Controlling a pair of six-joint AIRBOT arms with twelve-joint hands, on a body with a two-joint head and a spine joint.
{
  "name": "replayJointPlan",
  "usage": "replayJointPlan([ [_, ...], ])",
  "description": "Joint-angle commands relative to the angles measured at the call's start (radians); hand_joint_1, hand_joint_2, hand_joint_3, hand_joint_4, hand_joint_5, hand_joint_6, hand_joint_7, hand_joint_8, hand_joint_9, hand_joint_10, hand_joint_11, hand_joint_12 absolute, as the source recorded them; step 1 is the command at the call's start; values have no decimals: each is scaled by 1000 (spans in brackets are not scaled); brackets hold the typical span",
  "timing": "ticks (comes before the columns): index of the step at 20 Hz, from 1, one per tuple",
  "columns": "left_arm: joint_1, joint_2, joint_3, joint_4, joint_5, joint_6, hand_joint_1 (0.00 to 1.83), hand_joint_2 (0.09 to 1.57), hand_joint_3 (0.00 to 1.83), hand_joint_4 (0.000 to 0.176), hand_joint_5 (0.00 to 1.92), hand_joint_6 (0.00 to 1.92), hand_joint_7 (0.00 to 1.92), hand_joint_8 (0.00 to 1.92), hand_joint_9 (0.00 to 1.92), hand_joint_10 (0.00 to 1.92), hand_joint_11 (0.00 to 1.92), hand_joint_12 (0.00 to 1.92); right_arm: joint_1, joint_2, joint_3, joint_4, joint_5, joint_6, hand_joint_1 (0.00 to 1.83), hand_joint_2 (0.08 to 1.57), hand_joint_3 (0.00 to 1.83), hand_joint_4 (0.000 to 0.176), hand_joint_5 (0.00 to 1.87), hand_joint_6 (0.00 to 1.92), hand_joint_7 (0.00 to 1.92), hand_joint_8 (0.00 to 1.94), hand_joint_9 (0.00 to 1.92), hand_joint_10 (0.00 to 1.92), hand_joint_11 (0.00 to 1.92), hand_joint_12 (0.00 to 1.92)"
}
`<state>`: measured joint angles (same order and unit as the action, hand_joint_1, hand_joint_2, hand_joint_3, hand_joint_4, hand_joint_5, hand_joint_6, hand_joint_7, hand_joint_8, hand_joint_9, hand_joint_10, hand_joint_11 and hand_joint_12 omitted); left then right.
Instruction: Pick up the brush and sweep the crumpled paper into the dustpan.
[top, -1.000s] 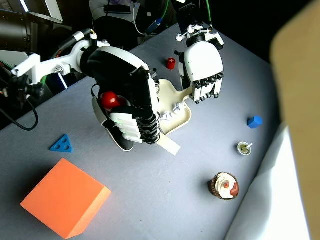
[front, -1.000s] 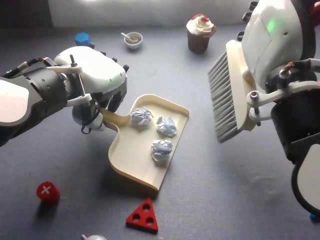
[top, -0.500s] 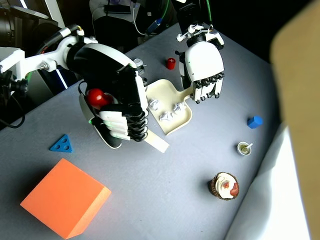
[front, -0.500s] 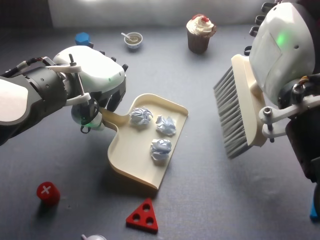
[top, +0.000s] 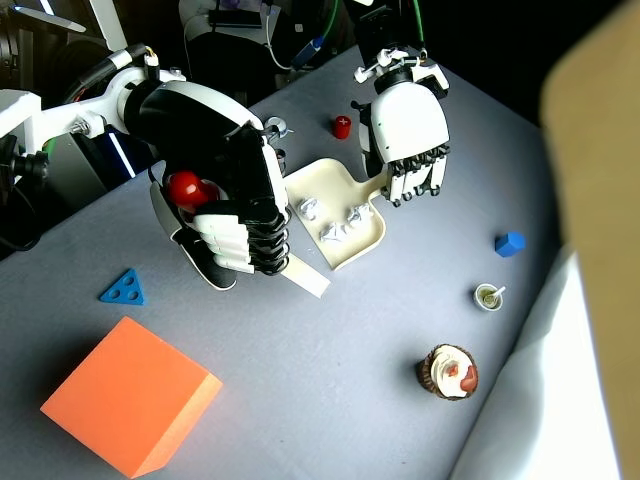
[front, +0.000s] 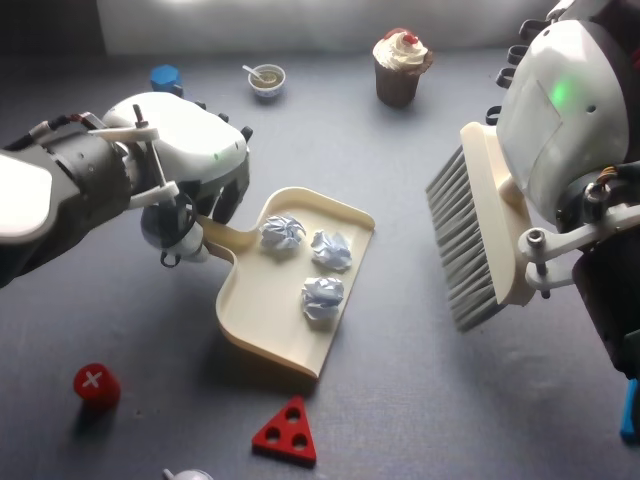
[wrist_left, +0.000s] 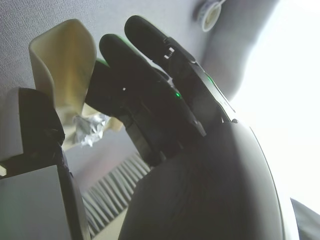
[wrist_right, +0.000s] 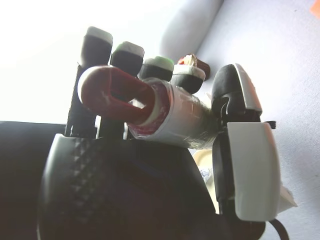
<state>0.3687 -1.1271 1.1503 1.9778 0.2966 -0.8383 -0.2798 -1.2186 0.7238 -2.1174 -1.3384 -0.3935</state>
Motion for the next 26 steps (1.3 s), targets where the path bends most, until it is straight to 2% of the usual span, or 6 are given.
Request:
replayJointPlan([
  [1,-18,9,7,10,69,30,1254,1070,2,0,1048,1016,1137,580,1132,2,721,830,2,13,-1,-114,-75,-16,645,1445,0,0,877,1921,917,1941,857,1921,864,1921],
  [8,-32,9,8,-9,68,34,1258,1065,0,0,1063,992,1156,543,1133,1,709,830,-10,13,9,-118,-74,-15,638,1443,0,0,891,1921,925,1941,853,1921,834,1921],
  [12,-34,12,6,-7,68,30,1258,1071,0,0,1061,1005,1123,591,1112,0,701,847,-16,13,9,-121,-74,-15,623,1445,2,0,885,1921,915,1941,839,1921,815,1921],
  [23,-5,13,-2,18,69,2,1259,1057,0,0,1074,962,1182,510,1154,1,822,694,-21,13,11,-125,-74,-15,613,1448,0,0,893,1921,925,1941,853,1921,830,1921],
  [26,-2,13,-4,19,69,0,1257,1063,0,0,1062,990,1163,536,1133,2,777,741,-21,13,11,-125,-74,-15,632,1447,0,0,866,1921,894,1941,817,1921,807,1921],
])
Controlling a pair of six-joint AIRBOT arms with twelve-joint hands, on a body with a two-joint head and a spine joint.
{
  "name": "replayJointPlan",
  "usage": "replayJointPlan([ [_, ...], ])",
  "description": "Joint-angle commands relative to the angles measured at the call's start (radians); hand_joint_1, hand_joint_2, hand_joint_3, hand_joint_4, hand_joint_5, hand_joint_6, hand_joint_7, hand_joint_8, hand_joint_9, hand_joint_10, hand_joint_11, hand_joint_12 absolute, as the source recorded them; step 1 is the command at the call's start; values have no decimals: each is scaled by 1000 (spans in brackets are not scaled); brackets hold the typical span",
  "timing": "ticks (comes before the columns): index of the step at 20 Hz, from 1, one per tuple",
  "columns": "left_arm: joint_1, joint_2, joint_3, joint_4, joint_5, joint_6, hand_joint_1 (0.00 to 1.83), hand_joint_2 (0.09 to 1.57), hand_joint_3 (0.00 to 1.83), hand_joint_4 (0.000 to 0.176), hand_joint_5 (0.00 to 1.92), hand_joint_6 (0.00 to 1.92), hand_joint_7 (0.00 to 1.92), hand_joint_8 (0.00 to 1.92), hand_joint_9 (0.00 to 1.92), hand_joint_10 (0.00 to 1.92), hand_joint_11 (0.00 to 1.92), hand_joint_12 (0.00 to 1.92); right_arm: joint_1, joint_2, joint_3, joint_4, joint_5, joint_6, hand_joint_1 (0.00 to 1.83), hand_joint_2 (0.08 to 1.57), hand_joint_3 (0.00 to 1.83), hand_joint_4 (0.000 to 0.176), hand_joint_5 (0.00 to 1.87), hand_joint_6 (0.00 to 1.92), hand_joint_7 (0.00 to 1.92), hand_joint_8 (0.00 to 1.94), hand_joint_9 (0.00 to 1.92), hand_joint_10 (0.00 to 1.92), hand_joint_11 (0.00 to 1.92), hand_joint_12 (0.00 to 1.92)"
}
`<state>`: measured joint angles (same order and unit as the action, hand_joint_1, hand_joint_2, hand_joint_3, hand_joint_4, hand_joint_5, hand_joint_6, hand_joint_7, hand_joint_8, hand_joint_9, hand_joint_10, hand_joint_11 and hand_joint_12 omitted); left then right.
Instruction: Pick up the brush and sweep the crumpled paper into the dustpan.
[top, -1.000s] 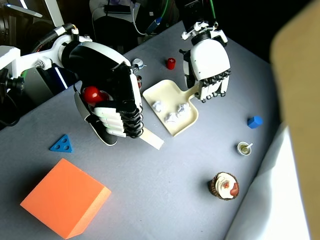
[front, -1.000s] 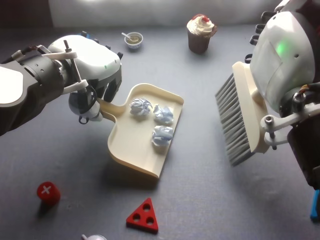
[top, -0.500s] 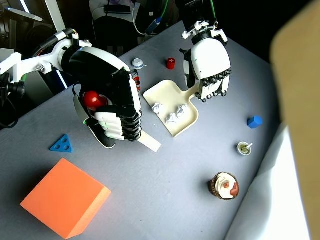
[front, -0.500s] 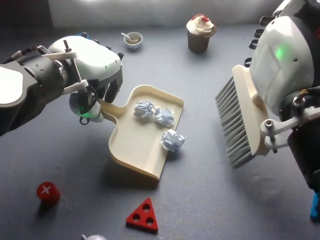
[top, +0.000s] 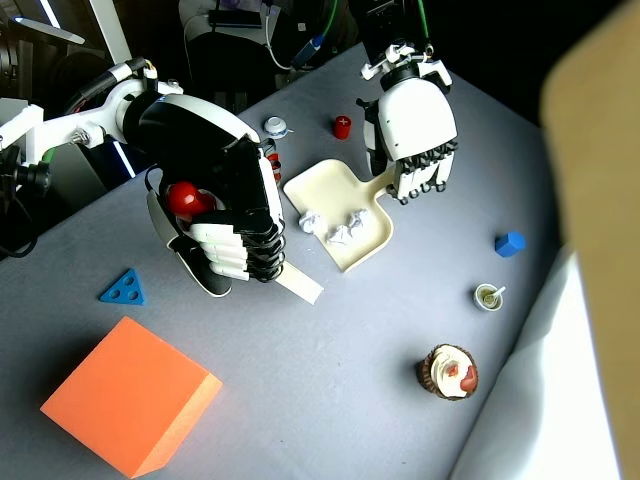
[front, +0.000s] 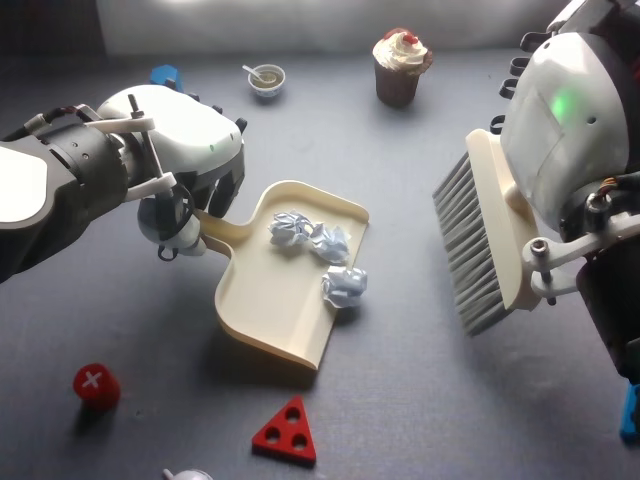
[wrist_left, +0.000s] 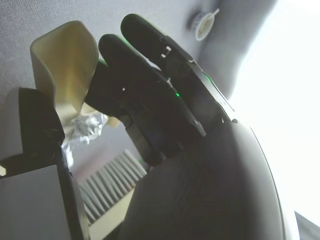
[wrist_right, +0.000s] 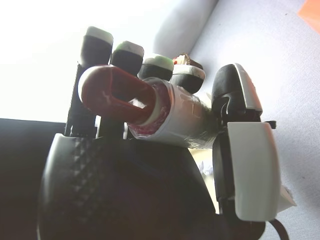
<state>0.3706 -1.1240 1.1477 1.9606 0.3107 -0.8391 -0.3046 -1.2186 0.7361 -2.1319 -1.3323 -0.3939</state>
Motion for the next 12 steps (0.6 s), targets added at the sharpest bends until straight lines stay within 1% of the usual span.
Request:
replayJointPlan([
  [1,-4,10,-2,36,55,1,1256,1064,1,0,1063,987,1151,559,1129,0,762,761,4,13,-2,-111,-80,-15,627,1450,1,0,856,1921,886,1941,810,1921,804,1921],
  [3,-2,10,-2,36,55,1,1258,1064,0,0,1068,984,1147,561,1141,5,771,769,4,13,-2,-112,-79,-15,639,1444,0,0,874,1921,902,1941,831,1921,821,1921],
  [4,0,10,-2,36,55,1,1259,1061,0,0,1061,990,1181,505,1153,3,785,762,4,13,-2,-112,-79,-15,662,1437,0,0,884,1921,913,1941,844,1921,843,1921],
  [5,1,10,-1,38,55,1,1258,1060,0,0,1061,989,1183,503,1151,2,787,763,4,13,-2,-112,-79,-15,660,1437,0,0,885,1921,920,1941,855,1921,856,1921],
  [9,4,10,-1,41,55,1,1260,1062,2,0,1071,981,1154,541,1134,0,736,792,4,13,-2,-113,-78,-15,637,1444,0,0,891,1921,929,1941,863,1921,862,1921],
  [10,4,10,-1,41,55,1,1258,1072,1,0,1059,1007,1121,594,1116,0,715,807,4,13,-2,-113,-78,-15,642,1440,0,0,898,1921,933,1941,863,1921,844,1921],
  [11,4,10,0,41,55,1,1262,1062,0,0,1077,976,1156,536,1136,4,742,809,4,13,-2,-113,-77,-15,647,1438,0,0,895,1921,931,1941,866,1921,855,1921],
  [12,4,10,0,41,55,1,1261,1063,1,0,1074,984,1148,544,1136,1,737,811,4,13,-2,-114,-77,-15,635,1438,0,0,890,1921,925,1941,857,1921,834,1921],
])
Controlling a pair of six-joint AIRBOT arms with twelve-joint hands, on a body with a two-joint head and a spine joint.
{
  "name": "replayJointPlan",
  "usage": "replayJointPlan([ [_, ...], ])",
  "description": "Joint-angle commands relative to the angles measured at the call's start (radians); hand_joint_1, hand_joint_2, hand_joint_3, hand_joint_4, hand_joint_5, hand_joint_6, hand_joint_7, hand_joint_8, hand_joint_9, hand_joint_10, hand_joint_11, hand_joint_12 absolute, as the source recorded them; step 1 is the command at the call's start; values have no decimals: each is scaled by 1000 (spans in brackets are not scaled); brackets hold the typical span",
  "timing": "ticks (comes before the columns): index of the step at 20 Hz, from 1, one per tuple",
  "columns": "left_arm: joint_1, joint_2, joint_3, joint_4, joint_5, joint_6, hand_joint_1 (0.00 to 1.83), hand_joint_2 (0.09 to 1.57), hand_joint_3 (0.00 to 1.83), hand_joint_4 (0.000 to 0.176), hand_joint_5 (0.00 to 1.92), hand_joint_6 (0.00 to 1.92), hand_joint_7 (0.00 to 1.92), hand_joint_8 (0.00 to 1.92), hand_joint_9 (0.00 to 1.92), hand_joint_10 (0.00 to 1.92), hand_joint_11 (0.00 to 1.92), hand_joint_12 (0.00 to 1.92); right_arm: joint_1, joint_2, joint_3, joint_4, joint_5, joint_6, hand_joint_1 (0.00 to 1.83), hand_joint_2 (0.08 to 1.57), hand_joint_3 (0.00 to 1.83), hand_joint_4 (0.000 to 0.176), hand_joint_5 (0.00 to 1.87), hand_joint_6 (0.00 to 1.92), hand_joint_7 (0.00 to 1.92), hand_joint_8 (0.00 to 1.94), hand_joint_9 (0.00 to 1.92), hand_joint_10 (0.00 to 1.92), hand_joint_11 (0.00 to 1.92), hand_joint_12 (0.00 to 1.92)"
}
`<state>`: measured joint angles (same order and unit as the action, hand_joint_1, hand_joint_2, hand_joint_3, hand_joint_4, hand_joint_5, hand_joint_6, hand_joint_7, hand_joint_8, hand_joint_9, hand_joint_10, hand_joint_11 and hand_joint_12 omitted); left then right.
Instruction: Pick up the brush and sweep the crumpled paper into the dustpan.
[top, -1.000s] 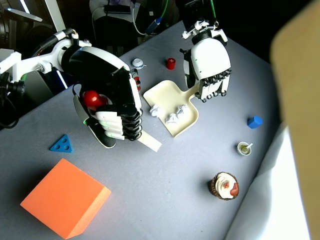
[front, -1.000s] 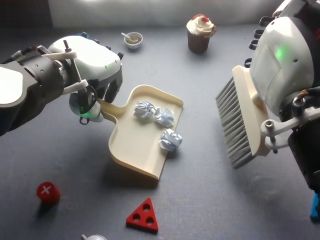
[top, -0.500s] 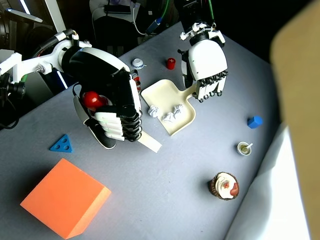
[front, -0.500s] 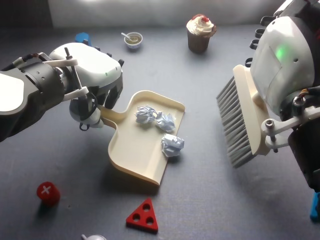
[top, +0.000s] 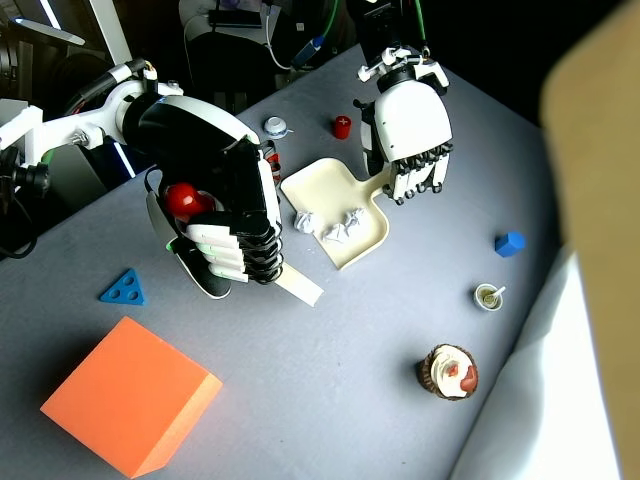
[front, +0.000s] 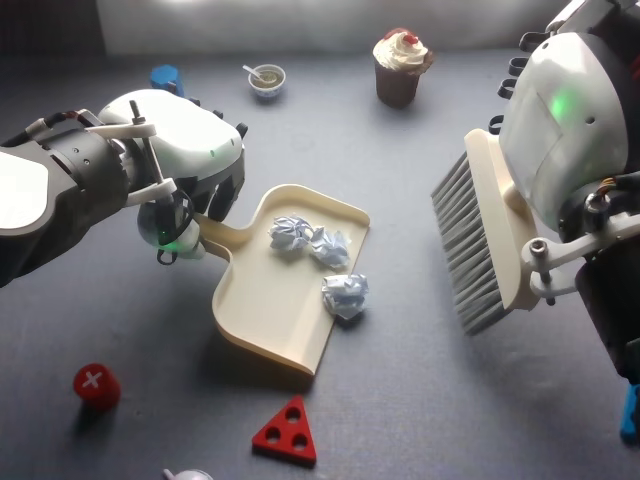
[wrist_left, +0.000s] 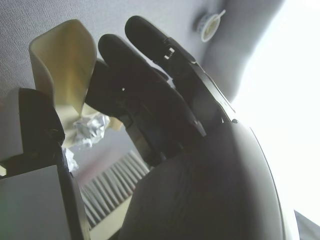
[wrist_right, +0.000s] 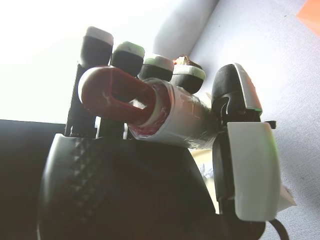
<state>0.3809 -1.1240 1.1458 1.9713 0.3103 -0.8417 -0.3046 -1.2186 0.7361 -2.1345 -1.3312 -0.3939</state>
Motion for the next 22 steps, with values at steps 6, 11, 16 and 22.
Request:
replayJointPlan([
  [6,-5,10,2,38,54,2,1259,1067,0,0,1075,977,1123,594,1111,2,682,879,4,13,-4,-118,-76,-15,590,1460,2,0,872,1921,908,1941,816,1921,760,1921],
  [11,-10,9,1,38,54,0,1258,1058,1,0,1062,984,1187,496,1150,0,758,800,1,13,-3,-123,-76,-15,634,1441,0,0,883,1921,904,1941,825,1921,807,1921],
  [16,-16,8,3,38,54,-5,1256,1068,0,0,1056,1003,1141,571,1141,5,733,788,-3,10,-3,-123,-72,-15,665,1433,0,0,874,1921,896,1941,826,1921,818,1921],
  [22,-22,8,10,38,54,-6,1263,1058,0,0,1080,971,1172,504,1134,2,758,761,-6,-3,-3,-129,-73,-15,627,1447,2,0,875,1921,896,1941,815,1921,804,1921],
])
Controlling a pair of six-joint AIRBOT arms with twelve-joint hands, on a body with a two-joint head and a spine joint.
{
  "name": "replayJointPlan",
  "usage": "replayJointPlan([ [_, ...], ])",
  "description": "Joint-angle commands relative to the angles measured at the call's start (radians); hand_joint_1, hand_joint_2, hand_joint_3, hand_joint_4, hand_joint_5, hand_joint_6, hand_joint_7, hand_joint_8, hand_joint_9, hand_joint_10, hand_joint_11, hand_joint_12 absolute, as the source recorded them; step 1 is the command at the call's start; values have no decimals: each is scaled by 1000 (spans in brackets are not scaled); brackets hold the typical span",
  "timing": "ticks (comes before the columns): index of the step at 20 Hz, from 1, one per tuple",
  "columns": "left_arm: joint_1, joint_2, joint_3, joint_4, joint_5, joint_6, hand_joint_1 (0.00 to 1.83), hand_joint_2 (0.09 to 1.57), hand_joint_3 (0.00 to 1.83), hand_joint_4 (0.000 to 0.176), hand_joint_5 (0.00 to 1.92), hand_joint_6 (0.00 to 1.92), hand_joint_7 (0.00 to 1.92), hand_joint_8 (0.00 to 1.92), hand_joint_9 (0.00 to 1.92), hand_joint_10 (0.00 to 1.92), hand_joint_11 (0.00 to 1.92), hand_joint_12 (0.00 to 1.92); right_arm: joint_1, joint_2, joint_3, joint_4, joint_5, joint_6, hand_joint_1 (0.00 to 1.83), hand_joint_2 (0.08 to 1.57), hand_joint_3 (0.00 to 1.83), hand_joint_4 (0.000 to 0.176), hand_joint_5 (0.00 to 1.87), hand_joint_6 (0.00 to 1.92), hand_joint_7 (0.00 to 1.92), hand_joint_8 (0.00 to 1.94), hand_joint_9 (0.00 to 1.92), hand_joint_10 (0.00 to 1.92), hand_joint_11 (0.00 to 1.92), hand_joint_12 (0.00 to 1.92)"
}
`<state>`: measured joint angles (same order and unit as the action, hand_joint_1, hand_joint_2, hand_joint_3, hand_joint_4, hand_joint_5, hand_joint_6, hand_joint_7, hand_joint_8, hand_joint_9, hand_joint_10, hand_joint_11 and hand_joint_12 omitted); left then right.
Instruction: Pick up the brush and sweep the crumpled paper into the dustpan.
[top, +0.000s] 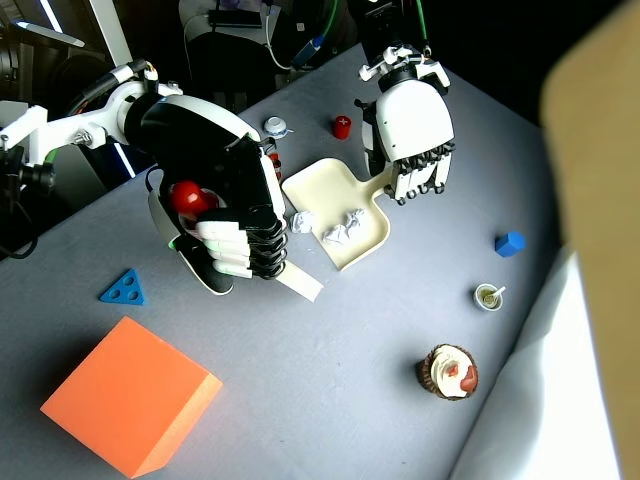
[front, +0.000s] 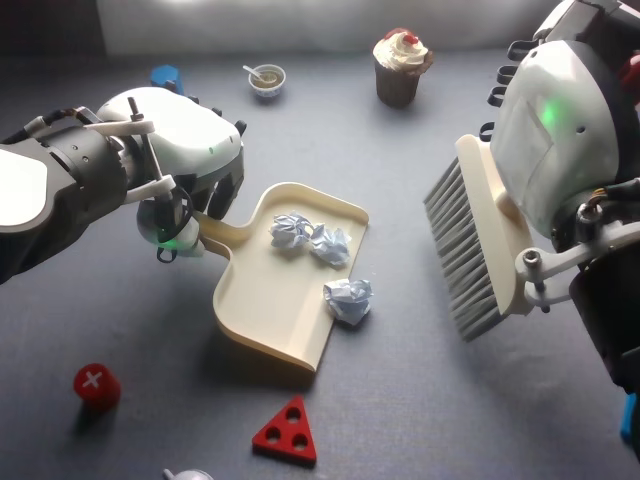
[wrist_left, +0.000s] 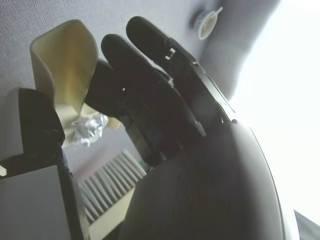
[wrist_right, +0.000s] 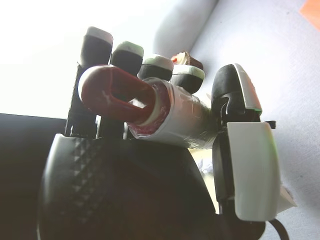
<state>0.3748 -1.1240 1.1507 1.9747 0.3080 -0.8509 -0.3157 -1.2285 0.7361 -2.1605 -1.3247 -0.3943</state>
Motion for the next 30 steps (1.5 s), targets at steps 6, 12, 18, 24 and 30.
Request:
replayJointPlan([
  [6,-13,8,4,49,56,-11,1260,1061,0,0,1061,993,1183,497,1146,2,795,728,3,-5,0,-108,-79,-15,613,1453,0,0,892,1921,917,1941,848,1921,826,1921],
  [12,-4,8,0,67,56,-30,1260,1061,0,0,1074,971,1161,534,1127,0,756,720,6,-42,19,-123,-76,-14,639,1444,0,0,903,1921,930,1941,868,1921,862,1921],
  [18,-2,8,0,69,56,-32,1259,1062,0,0,1087,952,1135,580,1116,0,711,794,15,-91,49,-135,-75,-14,668,1433,0,0,866,1921,895,1941,820,1921,823,1921],
  [24,-2,8,1,77,57,-39,1259,1068,0,0,1093,946,1088,657,1094,0,663,855,18,-108,60,-135,-75,-14,670,1433,0,0,870,1921,900,1941,829,1921,838,1921],
  [30,5,8,1,90,57,-53,1260,1068,0,0,1093,946,1090,653,1087,1,673,842,33,-180,115,-147,-75,-14,637,1442,1,0,898,1921,930,1941,859,1921,858,1921],
])
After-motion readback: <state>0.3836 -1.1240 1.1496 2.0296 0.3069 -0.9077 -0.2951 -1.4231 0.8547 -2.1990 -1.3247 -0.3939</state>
